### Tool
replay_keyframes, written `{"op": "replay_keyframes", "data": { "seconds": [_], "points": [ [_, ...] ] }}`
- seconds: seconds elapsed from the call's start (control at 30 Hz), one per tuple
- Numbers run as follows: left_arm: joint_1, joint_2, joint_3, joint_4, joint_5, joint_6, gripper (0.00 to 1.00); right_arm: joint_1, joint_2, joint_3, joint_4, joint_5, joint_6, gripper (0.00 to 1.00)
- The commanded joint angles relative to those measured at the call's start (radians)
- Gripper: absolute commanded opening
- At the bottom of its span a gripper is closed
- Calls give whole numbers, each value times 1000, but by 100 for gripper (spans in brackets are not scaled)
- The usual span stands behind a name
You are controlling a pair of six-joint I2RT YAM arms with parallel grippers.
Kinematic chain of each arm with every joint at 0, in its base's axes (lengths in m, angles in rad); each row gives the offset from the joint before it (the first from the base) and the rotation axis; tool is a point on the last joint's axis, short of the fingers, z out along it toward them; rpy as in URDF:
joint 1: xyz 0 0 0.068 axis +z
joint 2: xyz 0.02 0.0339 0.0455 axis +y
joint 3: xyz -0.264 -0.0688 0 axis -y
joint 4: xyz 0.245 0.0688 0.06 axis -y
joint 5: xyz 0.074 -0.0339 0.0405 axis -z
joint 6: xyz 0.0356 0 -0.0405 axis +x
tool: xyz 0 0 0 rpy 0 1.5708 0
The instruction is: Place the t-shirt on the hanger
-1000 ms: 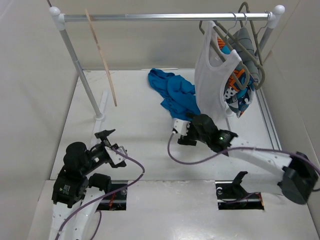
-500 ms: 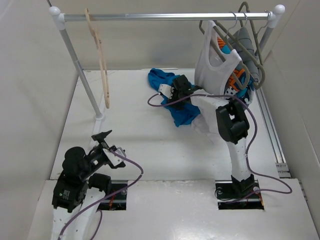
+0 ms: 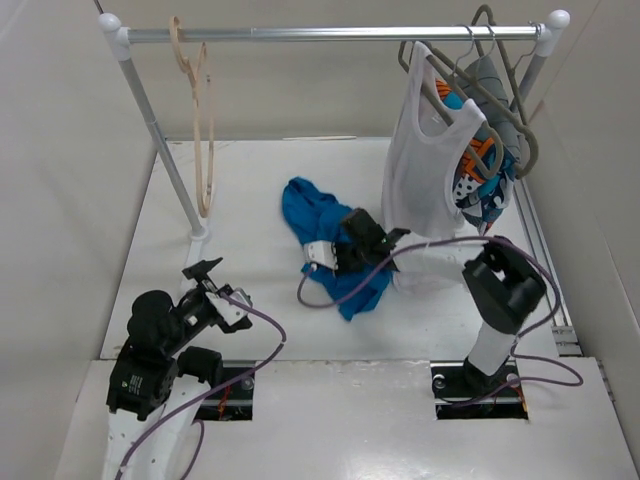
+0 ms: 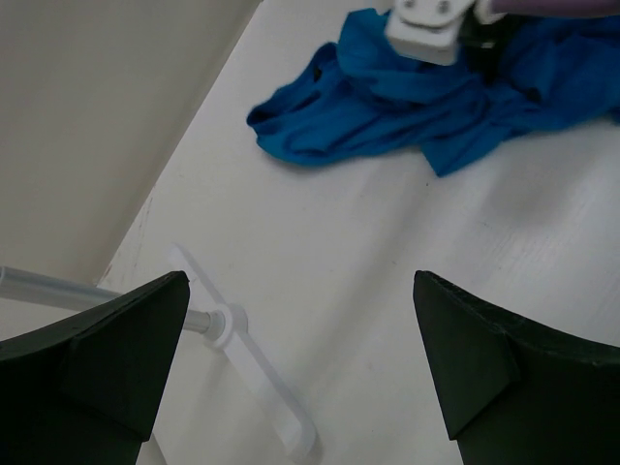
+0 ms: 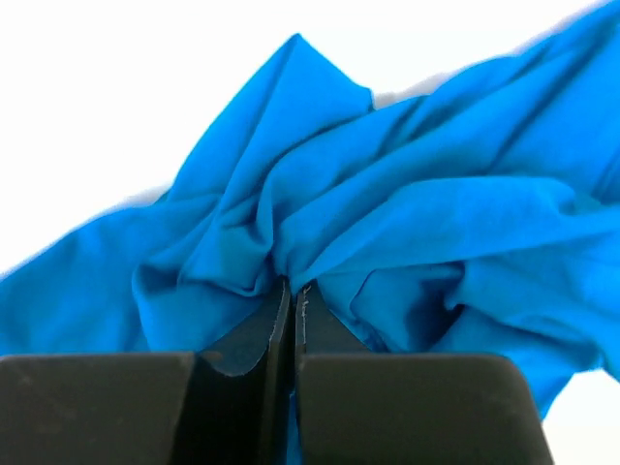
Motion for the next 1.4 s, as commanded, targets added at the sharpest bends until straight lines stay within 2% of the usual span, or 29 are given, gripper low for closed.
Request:
{"op": "replay_keyframes", "data": {
  "seconds": [0.0, 0.03, 0.07, 0.1, 0.13, 0.17, 0.2, 0.27, 0.37, 0.4, 0.43, 0.47, 0.67, 0.73, 0.77, 0.87, 0.93, 1.0, 1.17, 1.27, 1.37],
  "points": [
    [1, 10, -4, 55, 1, -27, 100, 65, -139, -154, 59, -117, 38, 0],
    [1, -4, -4, 55, 10, -27, 100, 87, -208, -191, 59, -106, 58, 3],
    [1, -16, -4, 55, 10, -27, 100, 87, -242, -250, 59, -106, 94, 16],
    [1, -16, 8, 55, 22, -27, 100, 99, -275, -272, 59, -97, 112, 39],
    [1, -28, 19, 40, 33, -10, 100, 99, -305, -288, 59, -97, 128, 75],
    [1, -28, 33, 6, 45, 2, 100, 110, -368, -297, 59, -97, 151, 94],
    [1, -28, 74, -21, 77, 17, 100, 110, -397, -297, 44, -85, 152, 100],
    [1, -28, 128, -98, 128, 98, 100, 110, -475, -256, 10, -28, 167, 100],
    [1, 21, 285, -296, 240, 194, 100, 110, -519, -173, -38, 85, 167, 100],
    [1, 31, 286, -316, 240, 194, 100, 110, -519, -150, -38, 86, 167, 100],
    [1, 41, 351, -330, 250, 194, 100, 110, -519, -128, -38, 108, 167, 100],
    [1, 51, 387, -330, 262, 179, 100, 110, -519, -104, -52, 109, 156, 100],
    [10, 128, 642, -183, 274, -160, 100, 119, -456, 56, -87, 90, 122, 100],
    [10, 128, 668, -96, 216, -269, 100, 119, -442, 79, -87, 75, 113, 100],
    [10, 128, 668, 46, 120, -400, 100, 119, -431, 79, -87, 63, 113, 100],
    [10, 203, 722, 254, 2, -511, 100, 128, -421, 79, -65, 40, 113, 100],
    [19, 258, 772, 311, -137, -576, 100, 128, -410, 79, -43, 30, 122, 100],
    [19, 353, 830, 325, -224, -576, 100, 138, -410, 79, -30, 30, 132, 100],
    [19, 626, 988, 216, -370, -605, 97, 147, -433, 27, 11, 40, 153, 100],
    [19, 714, 1050, 170, -436, -584, 97, 156, -454, 13, 22, 60, 162, 100],
    [19, 777, 1050, 182, -514, -558, 99, 156, -474, -8, 22, 70, 162, 100]
  ]
}}
